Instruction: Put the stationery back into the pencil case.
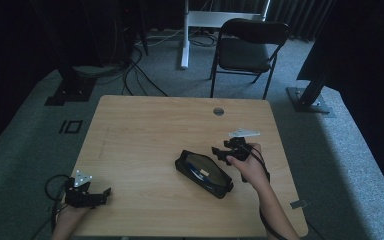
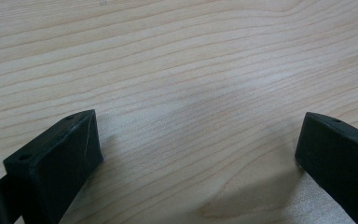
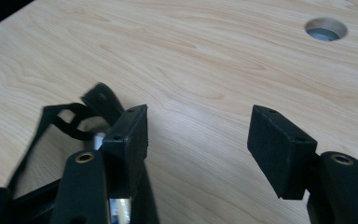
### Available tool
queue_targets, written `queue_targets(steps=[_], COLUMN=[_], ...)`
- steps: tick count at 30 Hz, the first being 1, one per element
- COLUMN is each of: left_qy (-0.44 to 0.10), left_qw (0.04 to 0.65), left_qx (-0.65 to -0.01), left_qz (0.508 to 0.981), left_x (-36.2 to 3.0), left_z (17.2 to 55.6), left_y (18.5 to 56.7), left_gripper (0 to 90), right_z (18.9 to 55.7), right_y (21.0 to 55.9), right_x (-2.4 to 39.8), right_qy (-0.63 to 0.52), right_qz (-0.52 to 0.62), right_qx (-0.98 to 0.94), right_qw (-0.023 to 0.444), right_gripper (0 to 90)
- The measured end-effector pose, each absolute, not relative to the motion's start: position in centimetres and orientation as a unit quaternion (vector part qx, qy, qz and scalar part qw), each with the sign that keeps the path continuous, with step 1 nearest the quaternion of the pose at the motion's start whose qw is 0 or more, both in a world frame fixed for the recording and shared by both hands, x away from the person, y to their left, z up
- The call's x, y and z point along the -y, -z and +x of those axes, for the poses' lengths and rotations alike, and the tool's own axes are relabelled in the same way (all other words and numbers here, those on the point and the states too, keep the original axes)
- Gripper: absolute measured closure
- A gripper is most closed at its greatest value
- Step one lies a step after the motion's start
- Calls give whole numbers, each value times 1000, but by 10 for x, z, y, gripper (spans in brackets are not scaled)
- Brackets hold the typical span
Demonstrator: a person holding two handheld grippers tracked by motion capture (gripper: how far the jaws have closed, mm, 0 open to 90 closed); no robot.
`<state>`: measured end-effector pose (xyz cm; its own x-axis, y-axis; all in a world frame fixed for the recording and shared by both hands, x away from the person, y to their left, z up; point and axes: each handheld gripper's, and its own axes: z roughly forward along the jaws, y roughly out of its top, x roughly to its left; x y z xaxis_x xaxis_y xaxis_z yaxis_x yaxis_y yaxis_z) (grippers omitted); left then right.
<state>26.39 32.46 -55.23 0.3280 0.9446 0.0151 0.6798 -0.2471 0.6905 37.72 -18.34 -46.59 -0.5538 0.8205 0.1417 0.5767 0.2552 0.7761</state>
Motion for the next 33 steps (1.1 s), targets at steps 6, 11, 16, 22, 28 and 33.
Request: queue_targets(steps=[6, 11, 16, 22, 28, 33], left_qy=[-221, -221, -221, -221, -221, -221], left_qw=[299, 299, 299, 299, 299, 299], left_qx=[-536, -536, -536, -536, -536, -536], left_qz=[758, 758, 758, 758, 758, 758], left_x=[-325, -325, -325, -325, -325, -325], left_z=[264, 264, 264, 264, 264, 264], left_y=[552, 552, 552, 552, 552, 552], left_gripper=[2, 2, 2, 2, 2, 2], right_z=[378, 378, 377, 375, 371, 367], right_y=[475, 483, 489, 494, 503, 509], right_x=[194, 204, 211, 215, 224, 231], right_qy=[-402, -399, -399, -391, -387, -381], right_qz=[470, 485, 493, 503, 512, 519], right_qx=[-771, -762, -756, -754, -750, -746], right_qw=[152, 156, 161, 159, 161, 169], right_gripper=[370, 367, 360, 352, 351, 337])
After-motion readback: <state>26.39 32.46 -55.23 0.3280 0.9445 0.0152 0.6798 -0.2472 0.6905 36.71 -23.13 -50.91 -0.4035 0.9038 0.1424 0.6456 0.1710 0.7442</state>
